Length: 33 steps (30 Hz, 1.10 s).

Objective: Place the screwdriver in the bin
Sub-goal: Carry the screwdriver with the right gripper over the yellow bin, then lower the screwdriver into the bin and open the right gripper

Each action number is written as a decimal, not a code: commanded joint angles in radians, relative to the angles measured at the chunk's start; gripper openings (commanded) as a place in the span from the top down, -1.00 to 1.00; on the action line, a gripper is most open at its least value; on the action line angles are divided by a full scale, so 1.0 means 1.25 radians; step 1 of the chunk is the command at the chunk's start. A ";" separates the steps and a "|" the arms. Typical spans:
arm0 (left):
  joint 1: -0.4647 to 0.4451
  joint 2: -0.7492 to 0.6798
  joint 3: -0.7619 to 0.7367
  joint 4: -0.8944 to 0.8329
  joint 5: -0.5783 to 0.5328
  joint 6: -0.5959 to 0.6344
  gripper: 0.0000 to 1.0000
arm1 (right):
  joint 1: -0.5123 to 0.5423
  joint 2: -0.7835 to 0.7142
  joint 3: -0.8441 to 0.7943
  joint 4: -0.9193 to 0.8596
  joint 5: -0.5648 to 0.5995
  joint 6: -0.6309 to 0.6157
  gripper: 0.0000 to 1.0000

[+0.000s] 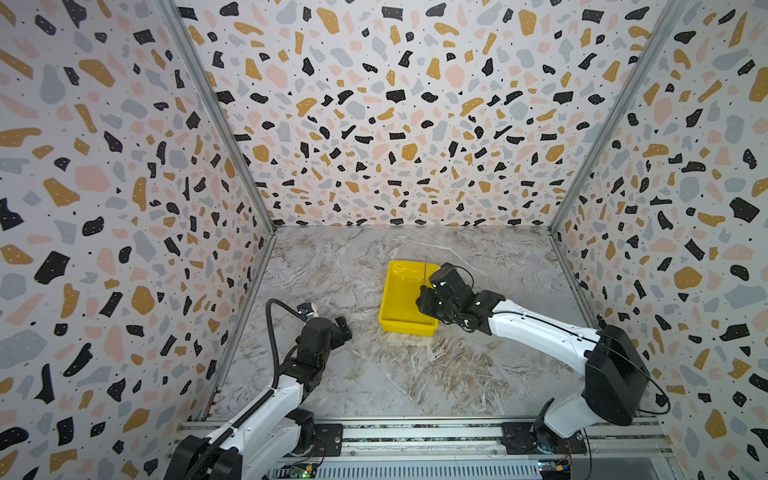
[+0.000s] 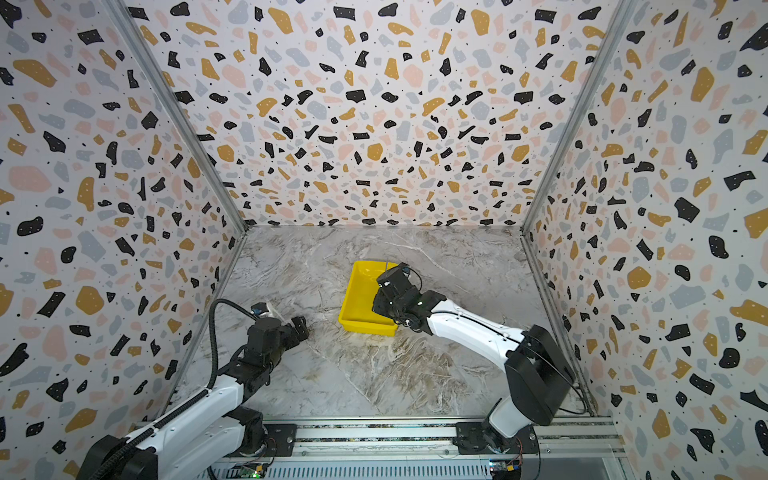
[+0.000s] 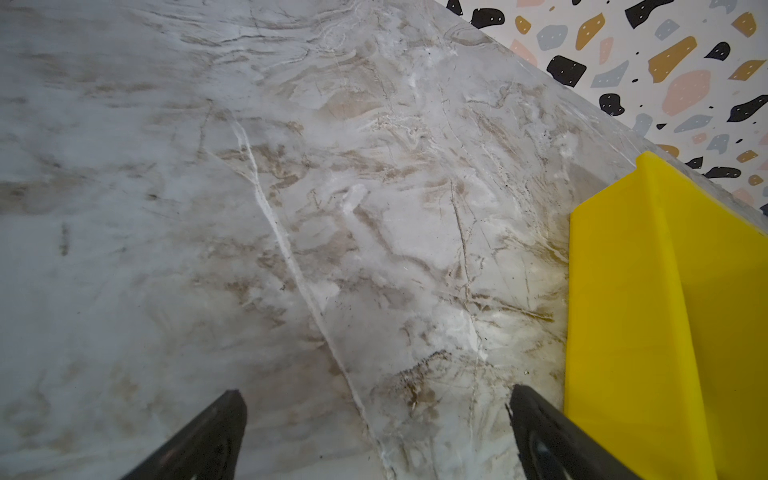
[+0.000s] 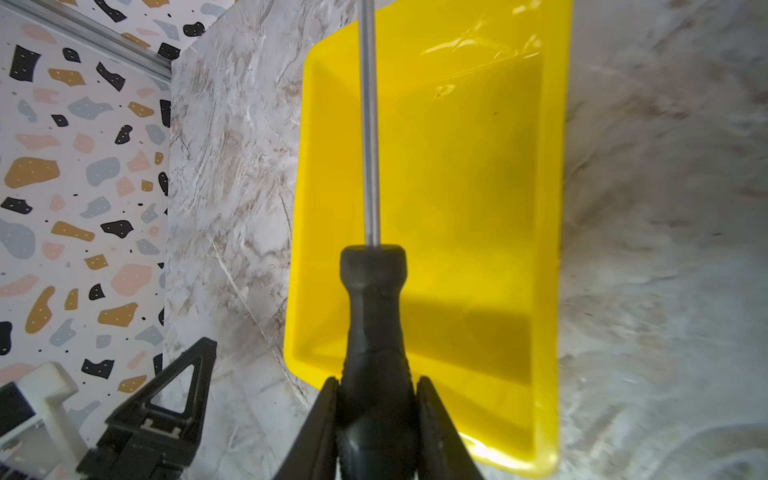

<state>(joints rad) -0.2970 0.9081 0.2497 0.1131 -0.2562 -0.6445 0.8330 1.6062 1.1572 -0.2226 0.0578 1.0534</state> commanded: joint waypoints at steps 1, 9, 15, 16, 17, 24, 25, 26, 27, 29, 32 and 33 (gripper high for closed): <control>-0.002 -0.010 0.001 0.001 -0.017 -0.005 -0.99 | 0.007 0.059 0.058 0.058 -0.019 0.068 1.00; -0.002 -0.010 0.001 0.003 -0.016 -0.003 -1.00 | 0.022 0.156 0.103 0.092 -0.057 0.100 1.00; -0.002 -0.011 0.001 0.003 -0.013 -0.003 -1.00 | 0.021 0.199 0.133 0.079 -0.062 0.089 1.00; -0.002 -0.013 0.001 0.004 -0.013 -0.002 -0.99 | 0.020 0.205 0.136 0.078 -0.062 0.088 1.00; -0.002 -0.013 0.000 0.003 -0.013 -0.003 -0.99 | 0.020 0.210 0.141 0.076 -0.062 0.086 1.00; -0.002 -0.015 0.000 0.004 -0.013 -0.003 -0.99 | 0.003 0.252 0.169 0.066 -0.068 0.074 1.00; -0.002 -0.015 0.000 0.004 -0.013 -0.003 -1.00 | 0.003 0.257 0.172 0.067 -0.070 0.073 1.00; -0.002 -0.015 0.000 0.004 -0.013 -0.003 -1.00 | 0.002 0.264 0.176 0.067 -0.071 0.072 1.00; -0.002 -0.015 0.000 0.004 -0.013 -0.002 -1.00 | 0.001 0.270 0.180 0.066 -0.072 0.069 1.00; -0.002 -0.016 -0.002 0.004 -0.013 -0.002 -1.00 | 0.000 0.287 0.194 0.062 -0.076 0.065 1.00; -0.002 -0.015 -0.002 0.005 -0.014 -0.003 -0.99 | 0.000 0.307 0.210 0.049 -0.080 0.060 1.00; -0.002 -0.015 -0.001 0.006 -0.015 -0.003 -1.00 | 0.000 0.310 0.211 0.050 -0.083 0.060 1.00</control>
<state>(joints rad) -0.2970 0.8978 0.2497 0.1127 -0.2630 -0.6445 0.8341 1.9968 1.3804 -0.1368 -0.0391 1.1503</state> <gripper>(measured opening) 0.997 0.287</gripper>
